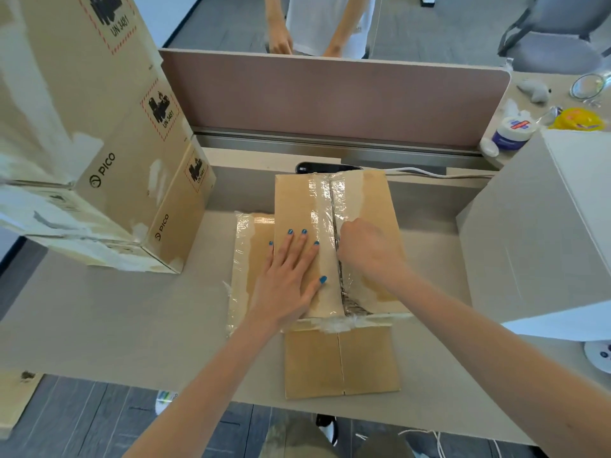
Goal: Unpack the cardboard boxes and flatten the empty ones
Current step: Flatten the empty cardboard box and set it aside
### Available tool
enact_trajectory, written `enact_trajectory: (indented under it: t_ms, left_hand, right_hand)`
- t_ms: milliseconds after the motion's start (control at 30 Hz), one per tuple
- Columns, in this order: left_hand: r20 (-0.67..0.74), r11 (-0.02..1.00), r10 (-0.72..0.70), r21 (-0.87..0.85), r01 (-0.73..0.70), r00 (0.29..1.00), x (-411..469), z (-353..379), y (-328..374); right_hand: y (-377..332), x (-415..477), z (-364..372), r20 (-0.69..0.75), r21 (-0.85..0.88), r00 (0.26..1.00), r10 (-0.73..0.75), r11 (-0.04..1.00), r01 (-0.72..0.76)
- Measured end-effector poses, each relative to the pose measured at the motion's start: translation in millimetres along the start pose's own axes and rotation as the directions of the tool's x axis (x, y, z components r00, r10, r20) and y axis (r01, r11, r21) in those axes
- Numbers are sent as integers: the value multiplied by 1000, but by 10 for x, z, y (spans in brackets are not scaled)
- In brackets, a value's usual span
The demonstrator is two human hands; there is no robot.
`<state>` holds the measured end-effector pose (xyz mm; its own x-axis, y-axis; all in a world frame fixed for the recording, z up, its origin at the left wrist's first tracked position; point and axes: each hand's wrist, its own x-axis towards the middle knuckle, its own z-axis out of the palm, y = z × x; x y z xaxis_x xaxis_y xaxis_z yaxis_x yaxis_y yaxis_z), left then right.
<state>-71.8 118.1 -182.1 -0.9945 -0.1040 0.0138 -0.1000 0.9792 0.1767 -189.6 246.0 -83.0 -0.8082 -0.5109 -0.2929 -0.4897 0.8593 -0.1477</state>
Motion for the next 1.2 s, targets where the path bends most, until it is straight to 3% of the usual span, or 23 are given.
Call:
enact_trajectory:
  t_ms: [500,833,1067,1200]
  left_hand:
    - [14,998,-10,55,9,1000,17,-34,18]
    - [38,996,-51,74,48,998,10,-50,52]
    - [60,997,-33,74,28,998,25,-84,47]
    - [-46,997,27,71,-24,999,-117,-126,46]
  right_hand:
    - [-28,-853,353,75,-117,992,-98,987,106]
    - [80,-1154,288,124,-9,991,-46,999,48]
    - [108,-1335,463,44,-111,996,-71,991,76]
    - [294,-1446,637,-184,21,981,-64,997,69]
